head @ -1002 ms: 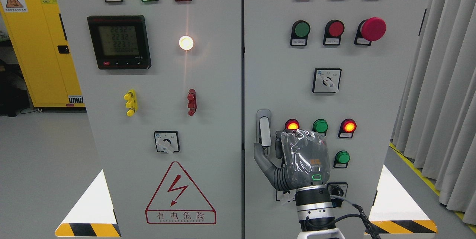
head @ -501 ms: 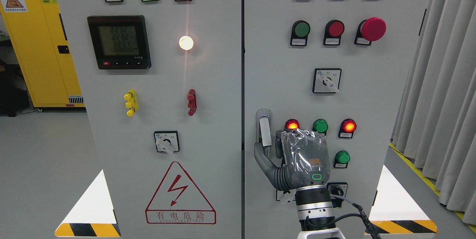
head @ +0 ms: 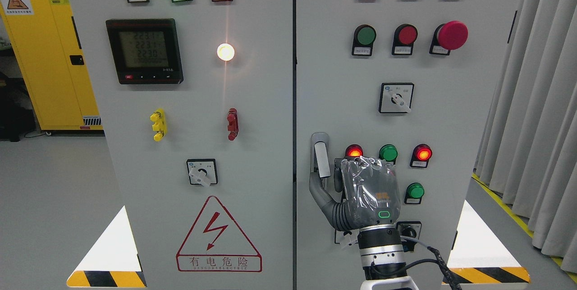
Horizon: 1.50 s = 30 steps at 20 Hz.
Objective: Release door handle
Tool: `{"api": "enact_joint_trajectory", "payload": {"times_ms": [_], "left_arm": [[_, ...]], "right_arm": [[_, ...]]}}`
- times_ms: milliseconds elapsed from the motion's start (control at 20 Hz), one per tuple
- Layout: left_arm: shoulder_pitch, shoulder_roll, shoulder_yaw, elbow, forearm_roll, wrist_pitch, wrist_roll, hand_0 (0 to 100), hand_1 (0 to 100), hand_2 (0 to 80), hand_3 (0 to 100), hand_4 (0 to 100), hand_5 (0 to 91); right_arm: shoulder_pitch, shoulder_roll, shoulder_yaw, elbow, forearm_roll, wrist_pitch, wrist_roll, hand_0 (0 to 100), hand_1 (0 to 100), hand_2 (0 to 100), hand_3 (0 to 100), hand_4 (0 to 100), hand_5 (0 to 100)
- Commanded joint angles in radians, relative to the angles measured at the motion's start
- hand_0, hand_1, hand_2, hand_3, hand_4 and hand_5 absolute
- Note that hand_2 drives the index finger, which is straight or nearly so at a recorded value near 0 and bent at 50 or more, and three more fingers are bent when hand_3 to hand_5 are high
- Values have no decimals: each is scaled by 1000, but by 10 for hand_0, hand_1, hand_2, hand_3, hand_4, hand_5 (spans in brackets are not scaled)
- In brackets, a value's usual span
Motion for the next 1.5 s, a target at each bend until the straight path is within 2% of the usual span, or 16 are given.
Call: {"api": "enact_joint_trajectory", "payload": {"times_ms": [0,1252,1453], "left_arm": [[0,0,0,0,0,-1,0,120,556,0,0,0,0],[0,0,-1,0,0,-1,0,120,556,0,0,0,0],[0,0,0,0,0,-1,0,120,556,0,0,0,0]], "right_arm": [[0,0,-2,-2,0,10,-1,572,444,928,1000,960,904],[2,0,-2,-12,-2,14,-7,621,447,928,1000,964,905],[3,-2,-15,-18,-2,13,-7,631,444,928,1000,965,906]]}}
